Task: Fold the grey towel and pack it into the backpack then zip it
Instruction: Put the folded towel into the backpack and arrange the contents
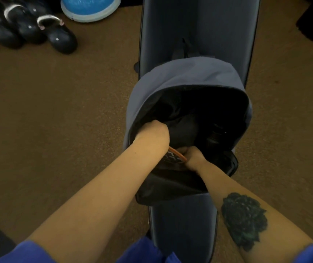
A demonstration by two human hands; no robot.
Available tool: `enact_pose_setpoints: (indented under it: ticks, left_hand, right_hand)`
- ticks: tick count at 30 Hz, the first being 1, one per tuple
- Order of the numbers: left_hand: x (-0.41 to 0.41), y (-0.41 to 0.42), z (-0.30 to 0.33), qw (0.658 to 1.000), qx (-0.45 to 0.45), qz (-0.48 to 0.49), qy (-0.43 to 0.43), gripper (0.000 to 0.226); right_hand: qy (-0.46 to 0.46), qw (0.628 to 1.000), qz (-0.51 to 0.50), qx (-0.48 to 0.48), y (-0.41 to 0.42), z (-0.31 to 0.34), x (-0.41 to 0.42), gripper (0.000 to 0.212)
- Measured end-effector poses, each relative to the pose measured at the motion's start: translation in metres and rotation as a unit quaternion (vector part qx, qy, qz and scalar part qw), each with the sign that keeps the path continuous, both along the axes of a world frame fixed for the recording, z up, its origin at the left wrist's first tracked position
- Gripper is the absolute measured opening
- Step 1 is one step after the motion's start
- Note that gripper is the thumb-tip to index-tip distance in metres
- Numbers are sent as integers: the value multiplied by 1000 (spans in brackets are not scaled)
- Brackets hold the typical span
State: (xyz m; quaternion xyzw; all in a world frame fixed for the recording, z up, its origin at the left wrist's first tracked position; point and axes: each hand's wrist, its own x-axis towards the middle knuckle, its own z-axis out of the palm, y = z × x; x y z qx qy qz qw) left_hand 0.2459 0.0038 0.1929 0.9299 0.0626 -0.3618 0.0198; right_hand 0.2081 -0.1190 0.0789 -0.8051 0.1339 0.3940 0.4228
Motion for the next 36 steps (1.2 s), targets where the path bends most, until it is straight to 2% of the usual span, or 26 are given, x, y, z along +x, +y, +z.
enact_pose_setpoints:
  ticks: [2,3,6,8,10,13,16,19,21,23,26,31,33,36]
  left_hand:
    - [2,3,-8,999,-27,38,-19,23]
    - [3,5,-12,996,-40,69,-26,23]
    - [0,6,-26,986,-68,152,-32,23]
    - [-6,4,-32,989,-64,132,-14,22]
    - [-14,4,-39,997,-49,62,-9,24]
    - [-26,6,-51,999,-33,14,6,25]
    - [-33,10,-61,995,-37,63,70,28]
    - [-31,14,-72,991,-41,46,122,30]
    - [-27,15,-77,988,-43,62,132,33]
    - [-23,15,-86,985,-48,85,140,45]
    - [-21,13,-98,981,-44,102,162,57]
    - [-23,13,-112,975,-41,89,202,58]
    - [-23,14,-112,977,-36,113,176,59]
    - [-23,17,-113,982,-34,143,120,76]
  right_hand:
    - [6,984,-170,57,-4,1,2,25]
    - [23,973,-219,65,-6,1,3,28]
    - [75,960,-256,90,-10,4,10,41]
    - [89,963,-239,93,-11,7,13,41]
    - [71,973,-212,63,-12,6,12,38]
    - [56,970,-232,50,-11,-1,9,51]
    - [40,988,-144,-39,-5,-6,4,61]
    - [-8,988,-53,-145,0,-6,1,40]
    - [-13,980,19,-196,5,-7,1,40]
    - [2,973,64,-221,8,-7,2,43]
    - [38,970,68,-231,10,-11,3,45]
    - [49,970,58,-229,9,-16,3,36]
    - [21,972,56,-227,8,-15,4,36]
    - [-9,971,59,-231,6,-14,1,40]
